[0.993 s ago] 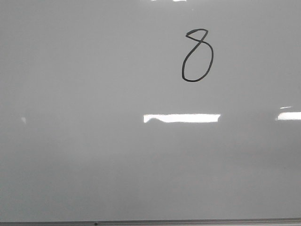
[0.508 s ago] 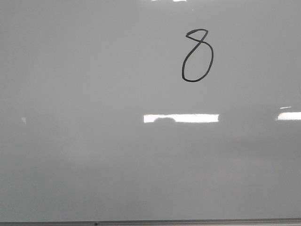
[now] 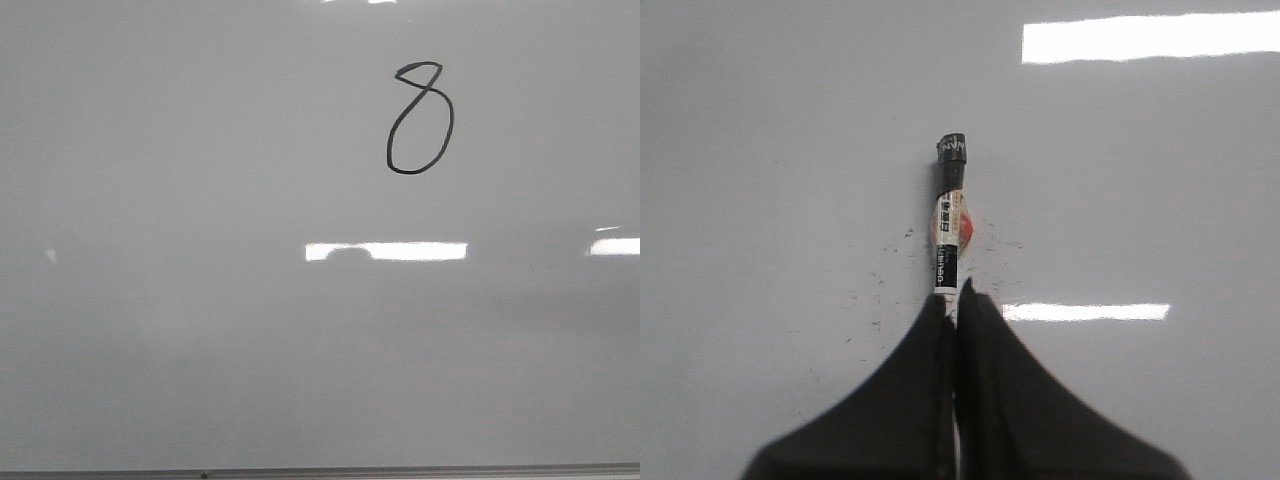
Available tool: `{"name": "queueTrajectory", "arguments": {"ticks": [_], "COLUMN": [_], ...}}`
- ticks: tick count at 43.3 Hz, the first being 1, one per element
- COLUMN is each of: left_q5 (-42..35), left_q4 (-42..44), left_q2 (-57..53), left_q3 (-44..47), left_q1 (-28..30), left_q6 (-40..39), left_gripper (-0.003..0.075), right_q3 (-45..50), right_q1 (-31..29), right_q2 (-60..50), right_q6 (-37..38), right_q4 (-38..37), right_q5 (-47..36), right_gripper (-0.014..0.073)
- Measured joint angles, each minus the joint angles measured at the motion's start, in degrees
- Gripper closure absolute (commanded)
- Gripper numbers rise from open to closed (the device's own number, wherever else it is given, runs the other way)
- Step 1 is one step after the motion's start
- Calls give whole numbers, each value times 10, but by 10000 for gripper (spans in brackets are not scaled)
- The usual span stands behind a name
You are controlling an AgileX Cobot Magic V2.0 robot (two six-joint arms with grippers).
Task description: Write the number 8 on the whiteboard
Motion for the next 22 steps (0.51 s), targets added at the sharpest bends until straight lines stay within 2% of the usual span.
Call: {"name": "queueTrajectory", "arguments": {"ticks": [10, 22], "left_q5": [0, 0], "left_q4": [0, 0], "left_q2": [0, 0], "left_q3": [0, 0], "left_q1": [0, 0], "left_q6": [0, 0], "left_gripper": [741, 741], "right_q3": [0, 0], "right_q1": [28, 31], "right_q2": [0, 0], "right_q6": [0, 0], "right_q4": [-1, -1], "right_q5": [0, -9], "right_gripper": [701, 701]}}
